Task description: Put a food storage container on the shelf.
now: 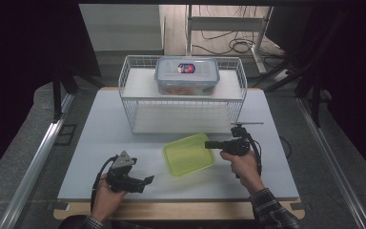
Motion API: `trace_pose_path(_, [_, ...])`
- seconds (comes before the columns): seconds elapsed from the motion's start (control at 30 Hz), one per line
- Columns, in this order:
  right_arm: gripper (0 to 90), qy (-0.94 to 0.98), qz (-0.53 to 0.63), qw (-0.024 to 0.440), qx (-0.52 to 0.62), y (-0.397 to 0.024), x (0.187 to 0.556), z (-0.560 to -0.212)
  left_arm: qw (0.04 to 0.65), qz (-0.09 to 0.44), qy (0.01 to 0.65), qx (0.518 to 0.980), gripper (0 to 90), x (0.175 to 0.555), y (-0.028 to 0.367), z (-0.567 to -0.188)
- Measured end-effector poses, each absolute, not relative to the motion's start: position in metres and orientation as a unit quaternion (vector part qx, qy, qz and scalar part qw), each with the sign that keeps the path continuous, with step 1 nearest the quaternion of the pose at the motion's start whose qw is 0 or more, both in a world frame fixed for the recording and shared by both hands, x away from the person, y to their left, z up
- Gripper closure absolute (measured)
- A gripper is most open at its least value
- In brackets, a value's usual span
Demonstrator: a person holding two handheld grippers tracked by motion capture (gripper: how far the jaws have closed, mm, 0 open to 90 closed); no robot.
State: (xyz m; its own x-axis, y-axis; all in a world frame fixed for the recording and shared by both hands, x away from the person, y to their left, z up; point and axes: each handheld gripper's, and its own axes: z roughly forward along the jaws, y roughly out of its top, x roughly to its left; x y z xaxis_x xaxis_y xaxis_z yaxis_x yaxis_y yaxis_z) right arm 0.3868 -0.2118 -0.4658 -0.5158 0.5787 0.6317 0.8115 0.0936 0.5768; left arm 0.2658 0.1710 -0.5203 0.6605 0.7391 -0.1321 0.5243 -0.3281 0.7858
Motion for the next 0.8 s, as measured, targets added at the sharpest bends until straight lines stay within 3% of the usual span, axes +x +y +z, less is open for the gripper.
trace_pose_path(0.8, [80.4, -0.709, -0.522, 0.089, -0.466, -0.234, 0.389, -0.408, 0.427, 0.124, 0.391, 0.806, 4.5, 0.267, 0.17, -0.521])
